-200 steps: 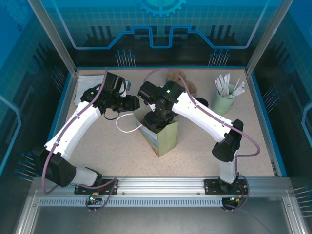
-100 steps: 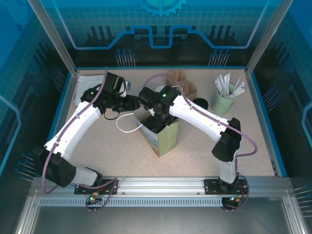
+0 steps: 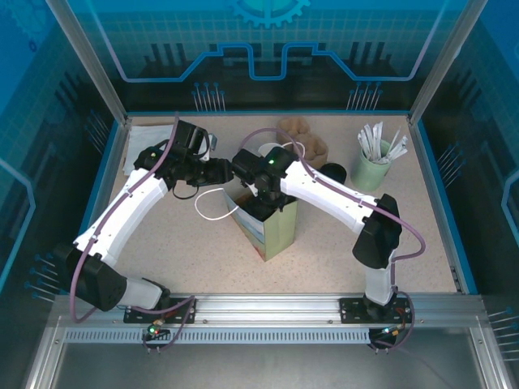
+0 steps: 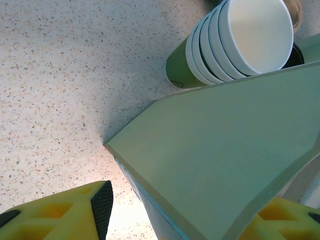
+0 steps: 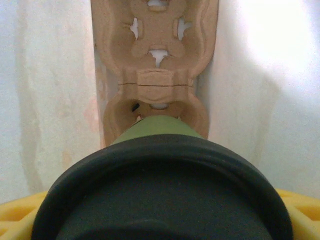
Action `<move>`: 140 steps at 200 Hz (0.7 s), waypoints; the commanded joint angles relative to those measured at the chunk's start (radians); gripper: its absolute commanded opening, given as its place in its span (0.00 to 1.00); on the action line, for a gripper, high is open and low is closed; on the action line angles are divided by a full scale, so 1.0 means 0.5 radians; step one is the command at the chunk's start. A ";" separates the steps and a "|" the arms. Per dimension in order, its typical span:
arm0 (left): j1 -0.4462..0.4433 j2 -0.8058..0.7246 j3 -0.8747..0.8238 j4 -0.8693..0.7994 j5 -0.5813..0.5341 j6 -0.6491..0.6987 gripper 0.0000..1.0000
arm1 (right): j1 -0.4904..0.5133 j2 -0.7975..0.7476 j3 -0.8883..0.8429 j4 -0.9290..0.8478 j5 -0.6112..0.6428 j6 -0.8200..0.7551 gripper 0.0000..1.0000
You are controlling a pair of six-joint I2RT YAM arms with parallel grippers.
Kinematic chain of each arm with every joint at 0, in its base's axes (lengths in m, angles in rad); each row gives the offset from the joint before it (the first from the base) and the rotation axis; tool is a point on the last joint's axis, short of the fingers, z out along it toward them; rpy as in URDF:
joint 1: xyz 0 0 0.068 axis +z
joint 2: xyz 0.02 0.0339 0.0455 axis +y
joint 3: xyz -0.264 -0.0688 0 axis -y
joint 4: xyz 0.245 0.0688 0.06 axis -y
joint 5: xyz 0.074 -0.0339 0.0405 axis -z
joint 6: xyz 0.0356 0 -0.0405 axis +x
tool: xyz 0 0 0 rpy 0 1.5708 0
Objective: Pack the takeout coffee
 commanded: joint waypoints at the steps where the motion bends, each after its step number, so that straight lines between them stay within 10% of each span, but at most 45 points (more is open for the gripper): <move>1: 0.009 0.002 0.006 -0.039 -0.059 0.010 0.59 | -0.023 -0.026 -0.044 0.026 -0.037 -0.026 0.80; 140: 0.013 0.042 0.047 -0.072 -0.082 0.024 0.62 | -0.045 0.024 -0.305 0.182 -0.011 -0.077 0.81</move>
